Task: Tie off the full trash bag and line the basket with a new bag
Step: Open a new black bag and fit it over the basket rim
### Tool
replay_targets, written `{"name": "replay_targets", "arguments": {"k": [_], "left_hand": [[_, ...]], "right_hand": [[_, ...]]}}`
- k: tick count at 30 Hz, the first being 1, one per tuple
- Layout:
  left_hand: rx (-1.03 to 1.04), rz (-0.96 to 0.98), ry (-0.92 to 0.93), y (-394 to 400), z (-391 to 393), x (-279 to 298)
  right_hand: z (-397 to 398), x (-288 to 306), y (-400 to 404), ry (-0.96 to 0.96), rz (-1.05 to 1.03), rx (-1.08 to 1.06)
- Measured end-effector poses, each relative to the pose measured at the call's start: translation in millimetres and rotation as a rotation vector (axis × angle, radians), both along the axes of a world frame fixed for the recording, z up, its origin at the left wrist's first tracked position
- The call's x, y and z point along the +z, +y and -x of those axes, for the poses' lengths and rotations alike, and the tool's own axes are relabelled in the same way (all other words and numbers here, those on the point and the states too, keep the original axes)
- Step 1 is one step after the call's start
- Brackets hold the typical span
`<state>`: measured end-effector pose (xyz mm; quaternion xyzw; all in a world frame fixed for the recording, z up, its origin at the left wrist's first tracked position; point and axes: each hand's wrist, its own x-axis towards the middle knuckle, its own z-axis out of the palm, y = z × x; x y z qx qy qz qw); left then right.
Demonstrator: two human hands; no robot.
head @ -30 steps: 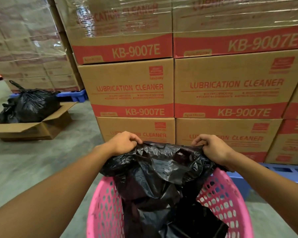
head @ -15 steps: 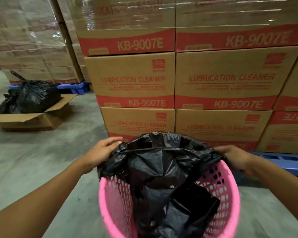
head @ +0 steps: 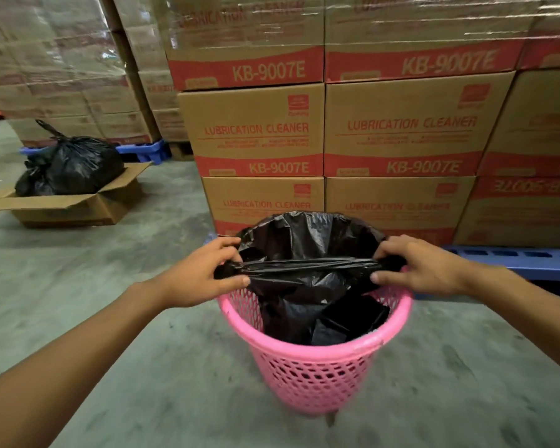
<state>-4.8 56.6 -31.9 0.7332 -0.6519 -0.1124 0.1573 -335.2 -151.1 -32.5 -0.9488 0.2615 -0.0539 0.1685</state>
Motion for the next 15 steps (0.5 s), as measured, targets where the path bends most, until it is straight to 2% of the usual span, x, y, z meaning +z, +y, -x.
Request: {"name": "replay_targets", "arguments": {"k": [3,6,11,15], "left_hand": [[-0.041,-0.089,0.103,26,8,-6],[-0.023,-0.075,0.213,33,9,-8],[-0.021,-0.056,0.268,32,10,-11],[0.0,0.063,0.262,26,21,-16]], "right_hand": [[27,-5,18,-0.021,-0.183,0.044],[39,-9,26,-0.043,-0.234,0.04],[37,-11,32,-0.137,-0.217,0.028],[37,-21,35,-0.252,-0.017,-0.012]]}}
